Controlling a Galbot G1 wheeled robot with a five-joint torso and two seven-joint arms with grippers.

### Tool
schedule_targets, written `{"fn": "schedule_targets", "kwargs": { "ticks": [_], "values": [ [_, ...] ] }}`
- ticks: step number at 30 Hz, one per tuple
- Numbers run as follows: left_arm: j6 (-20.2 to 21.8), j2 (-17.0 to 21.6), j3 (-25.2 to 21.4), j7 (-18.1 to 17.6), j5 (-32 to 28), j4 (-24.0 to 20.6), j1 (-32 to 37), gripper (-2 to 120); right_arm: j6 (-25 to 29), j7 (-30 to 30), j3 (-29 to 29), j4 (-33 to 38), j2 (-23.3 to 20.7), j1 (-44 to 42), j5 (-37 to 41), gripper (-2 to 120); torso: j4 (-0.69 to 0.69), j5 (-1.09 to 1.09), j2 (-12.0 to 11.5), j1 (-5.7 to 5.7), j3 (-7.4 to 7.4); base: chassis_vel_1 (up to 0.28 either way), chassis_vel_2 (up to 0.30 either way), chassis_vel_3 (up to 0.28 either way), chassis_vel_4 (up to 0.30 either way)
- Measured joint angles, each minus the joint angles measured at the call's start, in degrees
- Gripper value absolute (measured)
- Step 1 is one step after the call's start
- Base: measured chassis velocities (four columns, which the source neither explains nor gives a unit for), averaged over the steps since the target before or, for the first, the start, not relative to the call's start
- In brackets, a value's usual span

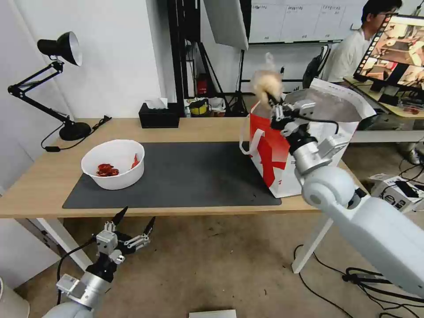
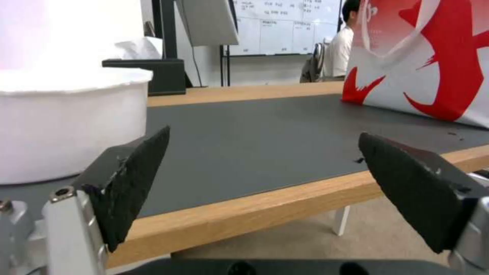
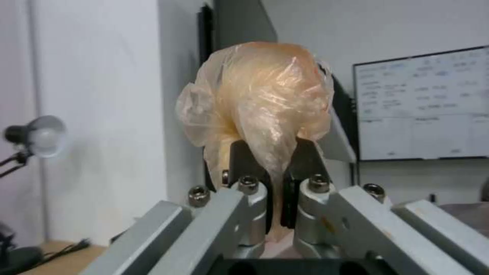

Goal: Pick up the trash from the table and place it into the takeout bag.

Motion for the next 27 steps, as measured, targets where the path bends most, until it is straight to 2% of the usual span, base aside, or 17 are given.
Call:
{"fn": "schedule_targets", "kwargs": {
  "ticks": [6, 12, 15, 17, 18, 21, 23, 24, 26, 27],
  "values": [
    [0.01, -0.14, 0.05, 0.00, -0.02, -0.34, 0.04, 100, -1.34, 4.44, 1.51, -0.87, -0.76, -0.16, -0.03, 3, 0.00, 0.00, 0.00, 0.01, 0.00, 0.000, 0.000, 0.000, 0.000],
    [0.10, -0.18, 0.04, 0.00, -0.06, -0.75, 0.13, 100, -2.93, 6.44, 1.80, -0.96, -1.70, -0.16, 0.14, 2, 0.00, 0.00, 0.00, 0.01, 0.00, 0.000, 0.000, 0.000, 0.000],
    [0.11, -0.19, -0.04, 0.00, -0.08, -0.81, 0.20, 100, -3.96, 6.82, 1.97, -0.68, -2.22, -0.16, 0.73, 6, 0.00, 0.00, 0.00, 0.01, 0.00, 0.000, 0.000, 0.000, 0.000],
    [0.11, -0.26, -0.06, 0.00, -0.09, -0.87, 0.32, 100, -4.57, 7.05, 2.23, -0.40, -2.82, -0.20, 1.73, 18, 0.00, -0.01, 0.00, 0.01, 0.00, 0.000, 0.000, 0.000, 0.000],
    [0.11, -0.26, -0.06, 0.00, -0.09, -0.87, 0.32, 100, -4.57, 7.05, 2.23, -0.40, -2.82, -0.20, 1.73, 18, 0.00, -0.01, 0.00, 0.01, 0.00, 0.000, 0.000, 0.000, 0.000],
    [0.14, -0.30, -0.04, 0.00, -0.12, -1.16, 0.34, 100, -4.83, 7.22, 2.37, -0.42, -3.34, 0.00, 2.17, 33, 0.00, -0.01, 0.00, 0.01, 0.00, 0.000, 0.000, 0.000, 0.000],
    [0.17, -0.30, -0.01, 0.00, -0.13, -1.27, 0.34, 100, -4.87, 7.23, 2.37, -0.45, -3.53, 0.11, 2.32, 35, 0.00, 0.00, -0.01, 0.01, 0.00, 0.000, 0.000, 0.000, 0.000],
    [0.22, -0.29, 0.00, 0.00, -0.14, -1.36, 0.34, 100, -4.93, 7.24, 2.38, -0.46, -3.74, 0.21, 2.47, 43, 0.00, -0.01, 0.00, 0.01, 0.00, 0.000, 0.000, 0.000, 0.000],
    [0.24, -0.27, -0.01, 0.00, -0.14, -1.45, 0.34, 100, -4.98, 7.26, 2.39, -0.49, -3.89, 0.28, 2.58, 46, 0.00, -0.01, 0.00, 0.01, 0.00, 0.000, 0.000, 0.000, 0.000],
    [0.26, -0.24, -0.06, 0.00, -0.15, -1.52, 0.36, 100, -5.04, 7.31, 2.40, -0.51, -4.06, 0.33, 2.88, 52, 0.00, -0.01, 0.00, 0.01, 0.00, 0.000, 0.000, 0.000, 0.000]
  ]
}}
